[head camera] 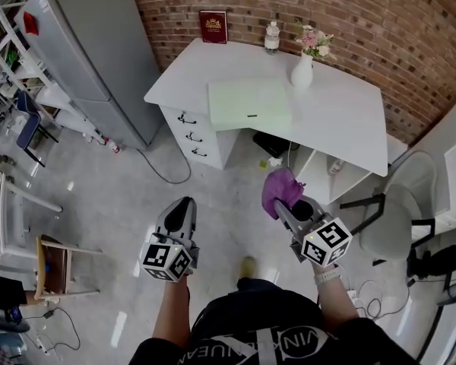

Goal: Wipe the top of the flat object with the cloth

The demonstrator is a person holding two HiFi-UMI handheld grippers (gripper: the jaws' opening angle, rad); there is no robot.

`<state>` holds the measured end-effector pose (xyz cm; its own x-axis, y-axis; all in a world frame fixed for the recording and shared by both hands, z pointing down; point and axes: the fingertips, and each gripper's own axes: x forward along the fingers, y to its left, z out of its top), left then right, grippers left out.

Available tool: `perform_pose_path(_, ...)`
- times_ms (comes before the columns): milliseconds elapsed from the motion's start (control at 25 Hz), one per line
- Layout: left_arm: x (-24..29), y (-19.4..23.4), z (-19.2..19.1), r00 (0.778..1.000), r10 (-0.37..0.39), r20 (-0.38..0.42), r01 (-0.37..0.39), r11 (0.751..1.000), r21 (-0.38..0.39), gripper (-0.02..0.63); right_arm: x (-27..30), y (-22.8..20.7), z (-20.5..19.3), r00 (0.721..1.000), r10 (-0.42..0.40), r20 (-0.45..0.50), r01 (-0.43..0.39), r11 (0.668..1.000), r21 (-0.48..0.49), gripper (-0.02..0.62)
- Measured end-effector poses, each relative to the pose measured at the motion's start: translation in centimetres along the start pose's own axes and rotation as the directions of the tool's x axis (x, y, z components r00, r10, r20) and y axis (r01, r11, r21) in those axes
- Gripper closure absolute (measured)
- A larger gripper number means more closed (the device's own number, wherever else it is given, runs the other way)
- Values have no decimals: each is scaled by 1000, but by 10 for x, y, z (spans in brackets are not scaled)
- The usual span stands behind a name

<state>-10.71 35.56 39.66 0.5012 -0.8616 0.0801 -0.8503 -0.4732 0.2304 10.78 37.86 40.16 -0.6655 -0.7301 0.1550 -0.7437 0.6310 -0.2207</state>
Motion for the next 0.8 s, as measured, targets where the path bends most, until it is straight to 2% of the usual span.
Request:
perform_pose_path(320,50,24,9,1000,12,3,-12,1000,-4,574,32,-39,18,1000,-6,21,7,1000,-7,515)
perform_pose_path(800,86,67,7,997,75,-15,-76,995,-59,574,58,-83,17,999,-45,-9,45,999,27,515)
